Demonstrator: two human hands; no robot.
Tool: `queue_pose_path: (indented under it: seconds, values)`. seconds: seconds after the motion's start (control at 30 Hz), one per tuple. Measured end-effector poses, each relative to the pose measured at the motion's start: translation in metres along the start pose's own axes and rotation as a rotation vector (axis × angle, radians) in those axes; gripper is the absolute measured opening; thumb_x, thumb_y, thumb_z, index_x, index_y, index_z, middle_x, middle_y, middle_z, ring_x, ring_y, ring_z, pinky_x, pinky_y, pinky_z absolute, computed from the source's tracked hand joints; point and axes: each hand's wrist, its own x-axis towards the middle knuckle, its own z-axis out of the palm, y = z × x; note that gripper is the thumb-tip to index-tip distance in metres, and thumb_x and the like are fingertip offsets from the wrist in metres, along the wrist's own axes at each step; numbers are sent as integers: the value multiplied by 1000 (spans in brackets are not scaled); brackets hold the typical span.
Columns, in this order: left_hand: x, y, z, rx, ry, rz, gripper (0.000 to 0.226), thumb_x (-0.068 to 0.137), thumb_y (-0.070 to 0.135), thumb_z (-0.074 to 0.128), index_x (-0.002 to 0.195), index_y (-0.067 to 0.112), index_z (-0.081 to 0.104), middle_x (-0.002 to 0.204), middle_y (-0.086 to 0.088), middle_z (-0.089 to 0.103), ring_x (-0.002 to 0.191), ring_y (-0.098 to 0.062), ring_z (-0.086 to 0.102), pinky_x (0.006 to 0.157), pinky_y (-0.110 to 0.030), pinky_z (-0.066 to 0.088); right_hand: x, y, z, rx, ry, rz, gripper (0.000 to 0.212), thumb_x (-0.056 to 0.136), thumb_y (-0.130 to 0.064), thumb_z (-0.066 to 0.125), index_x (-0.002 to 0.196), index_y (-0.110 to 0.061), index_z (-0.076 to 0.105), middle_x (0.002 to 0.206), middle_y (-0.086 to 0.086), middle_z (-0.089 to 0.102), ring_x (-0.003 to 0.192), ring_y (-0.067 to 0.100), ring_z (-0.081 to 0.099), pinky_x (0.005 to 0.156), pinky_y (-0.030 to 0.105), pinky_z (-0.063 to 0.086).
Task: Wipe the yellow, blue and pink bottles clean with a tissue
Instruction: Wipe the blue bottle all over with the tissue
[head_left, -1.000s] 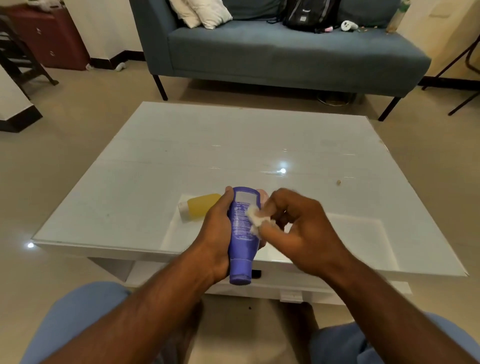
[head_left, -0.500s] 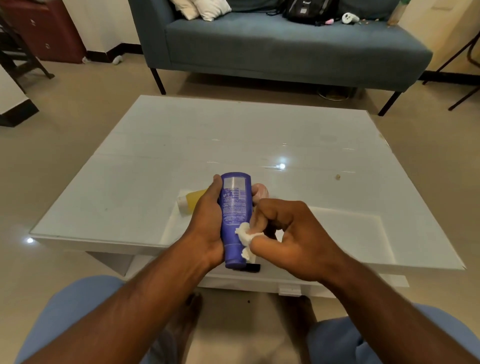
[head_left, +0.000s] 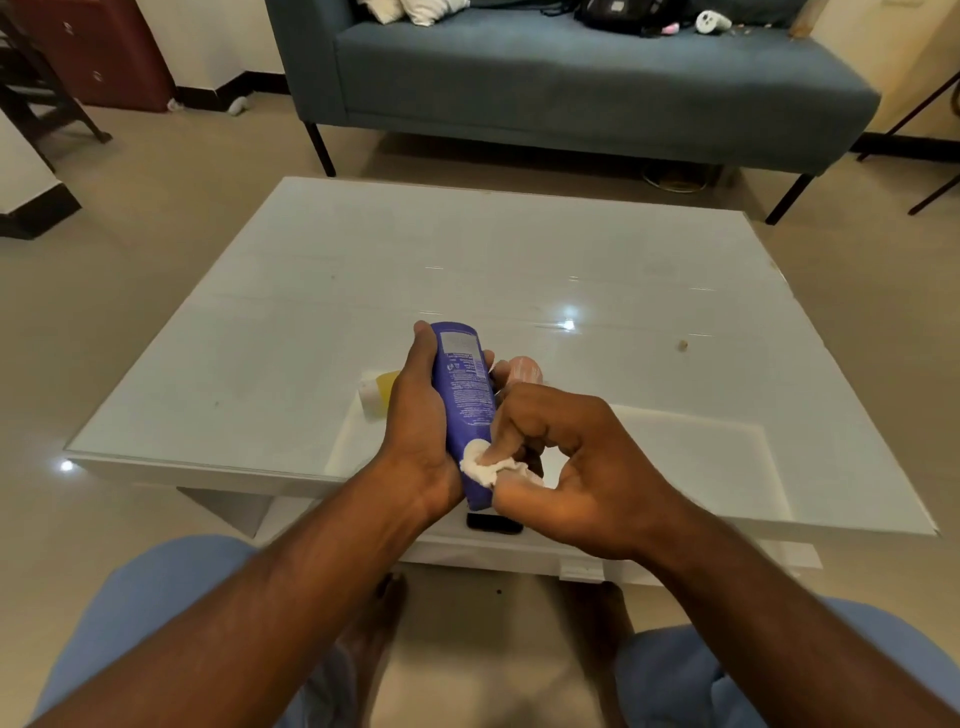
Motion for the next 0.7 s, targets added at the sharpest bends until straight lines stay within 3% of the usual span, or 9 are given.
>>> queue_pose_path:
  seconds: [0.1,0.17,0.3,0.43,0.57,0.7]
  values:
    - [2,2,1,36,26,-4,64,84,65,56,118,11,63,102,-16,72,91,-29,68,73,-42,59,1,0,4,-48,-36,-9,18,79,-14,84,92,-13,72,89,-3,67,81,20,63,63,23,54]
    - [1,4,2,62,28,-15,66,82,66,58,118,10,62,102,-17,72,86,-29,69,72,-41,60,1,-1,5,-97,-65,-29,13,79,-8,82,85,-13,73,82,-4,63,74,18,58,61,30,52]
    - [0,9,4,6,26,27,64,81,57,67,123,8,59,92,-12,66,80,-23,65,65,-35,57,1,-1,-7,-206,-69,-29,10,74,-18,77,74,-16,67,74,-9,59,70,15,57,61,27,49]
    - [2,13,5,-62,35,92,48,88,43,65,124,13,55,121,-11,66,102,-27,65,83,-43,55,3,5,-19,-327,194,12,14,76,-15,75,74,-17,62,73,-8,58,67,14,56,59,19,42]
    - [3,16,2,-90,58,103,36,86,45,68,106,18,58,98,-9,68,93,-29,66,70,-43,56,6,9,-30,-261,470,170,10,88,-16,76,83,-16,67,81,-4,67,74,16,64,62,32,56]
    - [2,15,3,-109,72,104,35,87,46,67,105,17,58,102,-9,69,102,-32,67,73,-45,58,7,12,-29,-123,497,288,2,94,-22,70,95,-21,72,87,-7,72,82,18,70,73,44,62]
